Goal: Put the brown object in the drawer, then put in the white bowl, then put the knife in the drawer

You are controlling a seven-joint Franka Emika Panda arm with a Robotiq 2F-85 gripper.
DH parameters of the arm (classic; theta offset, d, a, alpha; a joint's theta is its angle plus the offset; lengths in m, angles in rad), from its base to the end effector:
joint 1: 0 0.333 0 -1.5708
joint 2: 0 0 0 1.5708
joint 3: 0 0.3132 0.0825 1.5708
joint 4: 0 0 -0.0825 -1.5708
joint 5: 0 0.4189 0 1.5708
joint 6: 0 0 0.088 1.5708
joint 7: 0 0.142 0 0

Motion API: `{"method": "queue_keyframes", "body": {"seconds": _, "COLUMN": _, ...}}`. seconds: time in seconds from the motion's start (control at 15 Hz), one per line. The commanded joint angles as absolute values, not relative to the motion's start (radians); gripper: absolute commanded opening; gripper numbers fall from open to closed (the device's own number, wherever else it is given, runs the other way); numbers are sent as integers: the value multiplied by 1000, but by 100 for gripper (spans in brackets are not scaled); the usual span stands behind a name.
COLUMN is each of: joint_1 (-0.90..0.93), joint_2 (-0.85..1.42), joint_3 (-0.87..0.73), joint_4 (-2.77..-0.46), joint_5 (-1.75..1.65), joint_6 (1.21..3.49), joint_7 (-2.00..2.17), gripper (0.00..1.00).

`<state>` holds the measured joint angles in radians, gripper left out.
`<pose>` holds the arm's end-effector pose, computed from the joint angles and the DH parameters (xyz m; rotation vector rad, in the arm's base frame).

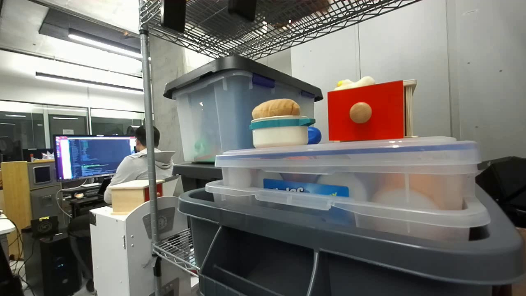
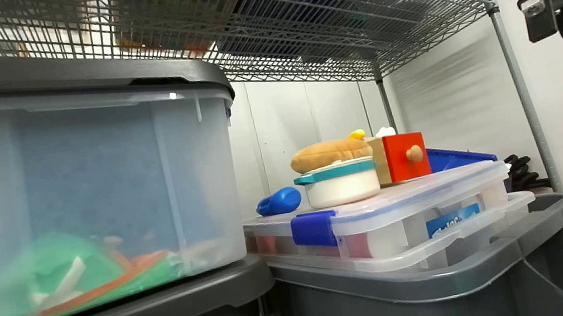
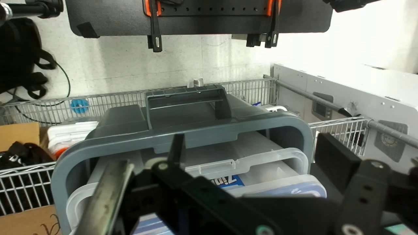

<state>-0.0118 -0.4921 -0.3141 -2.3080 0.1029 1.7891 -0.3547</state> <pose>0.4176 -0.1337 0.4740 -2.8913 -0.0618 -0.0458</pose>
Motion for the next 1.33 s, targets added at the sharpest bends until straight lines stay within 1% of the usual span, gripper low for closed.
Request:
{"method": "queue_keyframes", "body": {"seconds": 0.0, "joint_1": -44, "joint_2": -486, "joint_3": -288, "joint_4": -2305, "joint_5": 116, "joint_6": 1785, "joint_7": -367, "gripper": 100}}
{"method": "queue_keyframes", "body": {"seconds": 1.27, "joint_1": -53, "joint_2": -476, "joint_3": -281, "joint_4": -2304, "joint_5": 102, "joint_6": 1799, "joint_7": -365, "gripper": 100}}
